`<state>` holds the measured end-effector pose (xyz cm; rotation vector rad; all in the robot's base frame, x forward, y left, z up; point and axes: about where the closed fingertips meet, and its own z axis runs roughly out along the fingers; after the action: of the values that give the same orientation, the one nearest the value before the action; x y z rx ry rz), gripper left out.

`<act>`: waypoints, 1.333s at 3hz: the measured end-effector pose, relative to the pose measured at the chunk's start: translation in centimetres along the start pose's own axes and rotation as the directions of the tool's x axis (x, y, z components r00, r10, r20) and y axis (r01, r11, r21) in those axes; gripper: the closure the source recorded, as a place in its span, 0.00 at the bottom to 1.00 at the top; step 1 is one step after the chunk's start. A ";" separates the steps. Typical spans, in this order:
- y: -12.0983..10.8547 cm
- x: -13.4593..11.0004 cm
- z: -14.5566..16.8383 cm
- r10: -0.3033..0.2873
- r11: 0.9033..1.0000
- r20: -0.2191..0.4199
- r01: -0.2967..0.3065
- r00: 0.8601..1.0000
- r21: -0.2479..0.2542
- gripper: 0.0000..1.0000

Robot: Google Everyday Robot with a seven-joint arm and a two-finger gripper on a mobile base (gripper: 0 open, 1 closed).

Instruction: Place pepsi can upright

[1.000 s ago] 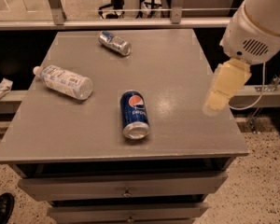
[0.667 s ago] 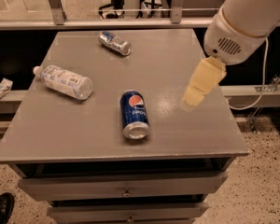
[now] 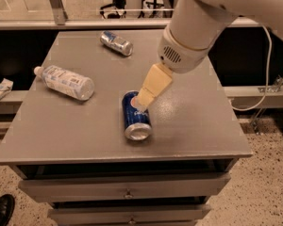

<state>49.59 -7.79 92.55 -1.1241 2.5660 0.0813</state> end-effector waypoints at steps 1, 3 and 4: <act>0.9 -1.7 2.6 0.097 0.995 -0.023 -0.097 0.995 0.005 0.00; 1.4 -3.3 7.5 0.273 0.962 -0.107 -0.272 0.956 0.020 0.00; 1.9 -3.3 9.0 0.337 0.941 -0.137 -0.337 0.931 0.024 0.00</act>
Offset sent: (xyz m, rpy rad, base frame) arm 0.0420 0.0549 -0.0729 -0.0111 0.1435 -0.3233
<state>52.85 -2.49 84.99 -0.6971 2.8601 0.0877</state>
